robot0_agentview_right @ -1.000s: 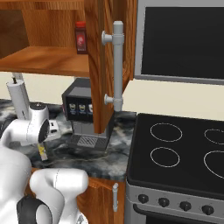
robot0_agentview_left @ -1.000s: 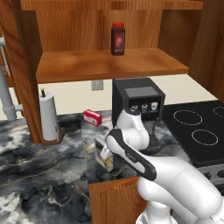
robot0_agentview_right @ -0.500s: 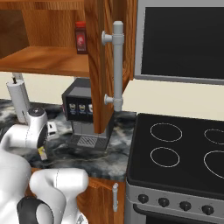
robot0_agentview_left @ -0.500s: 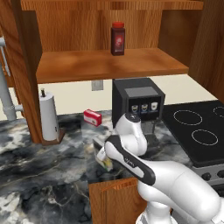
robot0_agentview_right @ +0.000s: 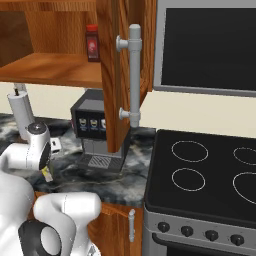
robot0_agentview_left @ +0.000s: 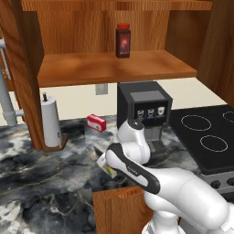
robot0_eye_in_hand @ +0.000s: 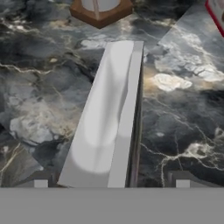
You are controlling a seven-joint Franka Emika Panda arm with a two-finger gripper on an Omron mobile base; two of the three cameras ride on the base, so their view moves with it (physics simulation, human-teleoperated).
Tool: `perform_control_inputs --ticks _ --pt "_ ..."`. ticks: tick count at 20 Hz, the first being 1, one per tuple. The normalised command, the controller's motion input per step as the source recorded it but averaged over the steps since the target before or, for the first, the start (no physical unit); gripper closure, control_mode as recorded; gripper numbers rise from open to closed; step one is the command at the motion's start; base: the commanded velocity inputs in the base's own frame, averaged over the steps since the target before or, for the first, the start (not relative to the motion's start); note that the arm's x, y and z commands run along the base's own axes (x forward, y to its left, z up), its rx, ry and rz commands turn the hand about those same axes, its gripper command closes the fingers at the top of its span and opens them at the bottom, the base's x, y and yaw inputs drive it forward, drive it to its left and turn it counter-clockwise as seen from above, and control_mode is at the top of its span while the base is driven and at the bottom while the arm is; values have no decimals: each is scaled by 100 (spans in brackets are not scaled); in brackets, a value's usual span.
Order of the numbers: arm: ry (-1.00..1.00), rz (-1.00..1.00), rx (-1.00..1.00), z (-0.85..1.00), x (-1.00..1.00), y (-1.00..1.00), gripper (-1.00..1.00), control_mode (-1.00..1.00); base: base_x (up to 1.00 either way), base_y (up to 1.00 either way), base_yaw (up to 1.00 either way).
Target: Pick the cereal and honey bottle from the counter and place them in the cabinets closest to them.
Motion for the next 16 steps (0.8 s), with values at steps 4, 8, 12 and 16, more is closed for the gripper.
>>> perform_control_inputs --ticks 4,8,12,16 --pt "0 0 -1 -16 0 0 100 -100 0 0 0" --pt "0 0 0 0 0 0 100 -100 0 0 0" --pt "0 0 0 0 0 0 100 -100 0 0 0" --pt "-1 0 1 11 0 0 100 -100 0 0 0"
